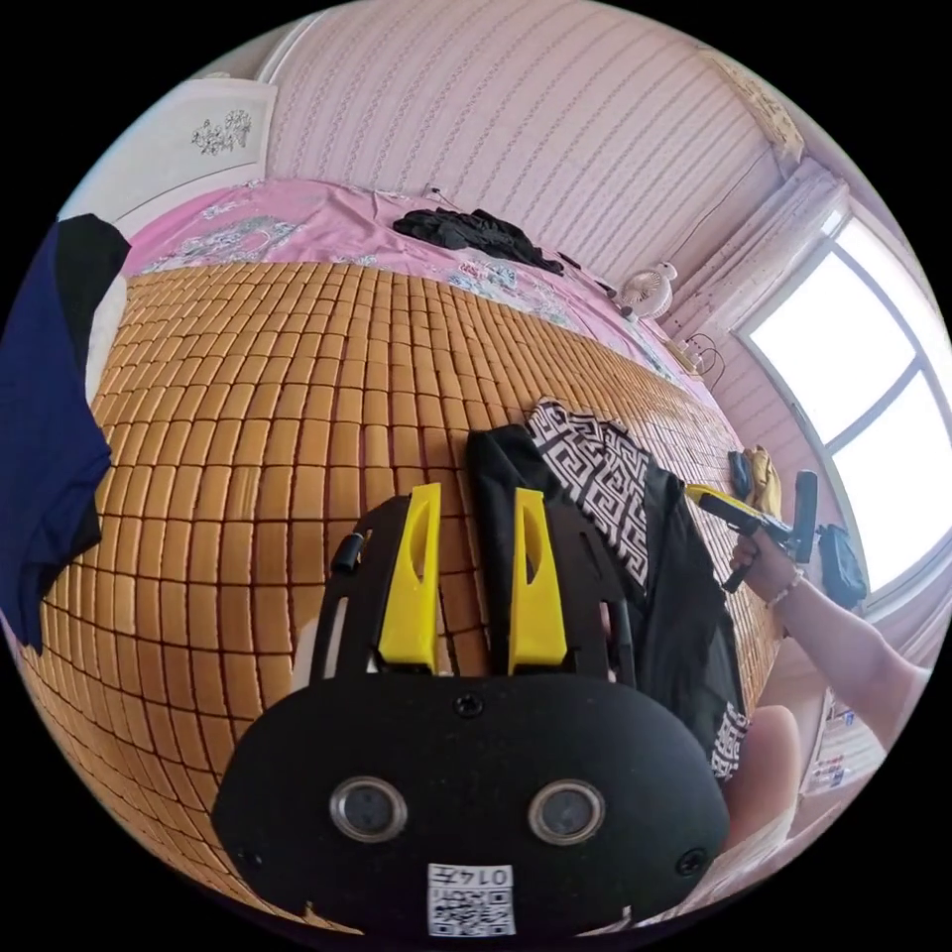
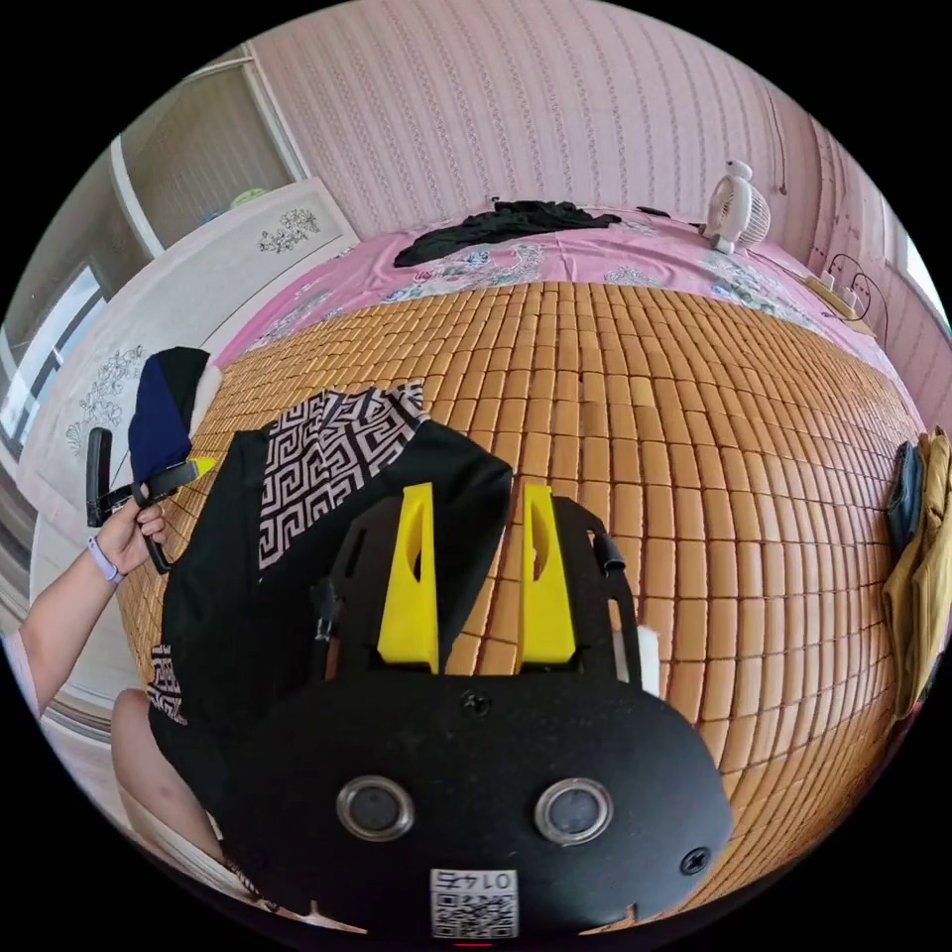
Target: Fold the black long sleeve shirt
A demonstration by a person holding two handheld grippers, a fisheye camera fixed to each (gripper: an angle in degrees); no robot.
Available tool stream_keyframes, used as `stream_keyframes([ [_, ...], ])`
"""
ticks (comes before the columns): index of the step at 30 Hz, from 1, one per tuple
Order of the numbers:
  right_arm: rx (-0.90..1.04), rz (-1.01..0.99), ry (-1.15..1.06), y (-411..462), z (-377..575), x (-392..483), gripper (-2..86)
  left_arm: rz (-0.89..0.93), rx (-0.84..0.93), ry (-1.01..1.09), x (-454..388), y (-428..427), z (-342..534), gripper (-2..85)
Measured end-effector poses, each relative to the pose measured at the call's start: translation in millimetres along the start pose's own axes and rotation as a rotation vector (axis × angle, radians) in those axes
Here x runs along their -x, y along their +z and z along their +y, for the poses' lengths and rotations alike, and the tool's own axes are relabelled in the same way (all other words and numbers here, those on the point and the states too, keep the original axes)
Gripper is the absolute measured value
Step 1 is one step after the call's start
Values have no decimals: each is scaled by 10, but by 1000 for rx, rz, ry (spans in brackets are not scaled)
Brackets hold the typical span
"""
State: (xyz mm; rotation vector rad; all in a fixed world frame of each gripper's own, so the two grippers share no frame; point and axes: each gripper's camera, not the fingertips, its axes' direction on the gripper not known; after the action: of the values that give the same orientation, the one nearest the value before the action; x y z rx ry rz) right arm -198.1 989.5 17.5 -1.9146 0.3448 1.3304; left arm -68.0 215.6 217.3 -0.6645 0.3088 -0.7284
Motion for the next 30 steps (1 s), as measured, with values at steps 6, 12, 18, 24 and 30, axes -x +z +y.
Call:
stream_keyframes([
  [6, 66, -23, -39, 183, -392, 25, 17, -95, 165, 3, -120, 349, -354, 3],
  [12, -131, -28, -78, -296, -737, 143, 9, -10, -34, -30, -235, -159, -617, -9],
  [18, -229, -217, -263, -982, -100, 346, 9, 120, -152, 198, -472, -1059, -93, -10],
  [24, 211, -346, -335, -923, 1186, 501, 17, 130, 88, 318, -518, -1622, 1525, -10],
  [30, 303, -201, -235, -672, 1509, 823, 19, -24, 260, 172, -566, -1781, 2447, -10],
])
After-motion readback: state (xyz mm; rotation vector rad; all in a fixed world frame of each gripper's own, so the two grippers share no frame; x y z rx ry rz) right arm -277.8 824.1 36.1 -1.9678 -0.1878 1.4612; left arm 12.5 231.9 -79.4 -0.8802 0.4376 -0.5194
